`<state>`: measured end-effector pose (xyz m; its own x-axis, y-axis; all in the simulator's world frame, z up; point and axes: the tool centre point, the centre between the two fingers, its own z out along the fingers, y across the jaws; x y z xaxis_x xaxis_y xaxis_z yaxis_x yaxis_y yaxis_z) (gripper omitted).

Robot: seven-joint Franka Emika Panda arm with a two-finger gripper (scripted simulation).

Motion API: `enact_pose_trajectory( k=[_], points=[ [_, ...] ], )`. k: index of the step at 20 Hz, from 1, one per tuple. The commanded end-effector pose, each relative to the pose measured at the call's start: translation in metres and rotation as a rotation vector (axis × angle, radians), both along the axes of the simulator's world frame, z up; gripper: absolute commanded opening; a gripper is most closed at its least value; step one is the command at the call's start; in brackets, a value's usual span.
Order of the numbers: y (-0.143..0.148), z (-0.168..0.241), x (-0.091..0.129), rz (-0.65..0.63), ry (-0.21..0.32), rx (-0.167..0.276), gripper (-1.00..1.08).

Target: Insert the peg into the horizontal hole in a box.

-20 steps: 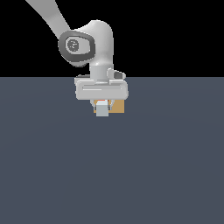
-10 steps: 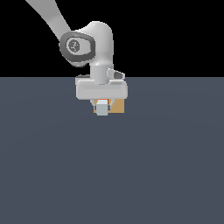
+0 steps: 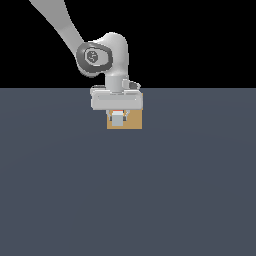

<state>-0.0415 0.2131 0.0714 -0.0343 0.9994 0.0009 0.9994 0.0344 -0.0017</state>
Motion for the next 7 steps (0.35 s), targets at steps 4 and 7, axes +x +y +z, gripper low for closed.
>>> enact_pose_trajectory(
  k=[4, 7],
  points=[
    [0.0211, 0.0021, 0.0014, -0.002, -0.004, 0.001, -1.0],
    [0.0222, 0.0024, 0.0023, -0.002, -0.005, 0.001, -1.0]
  ],
)
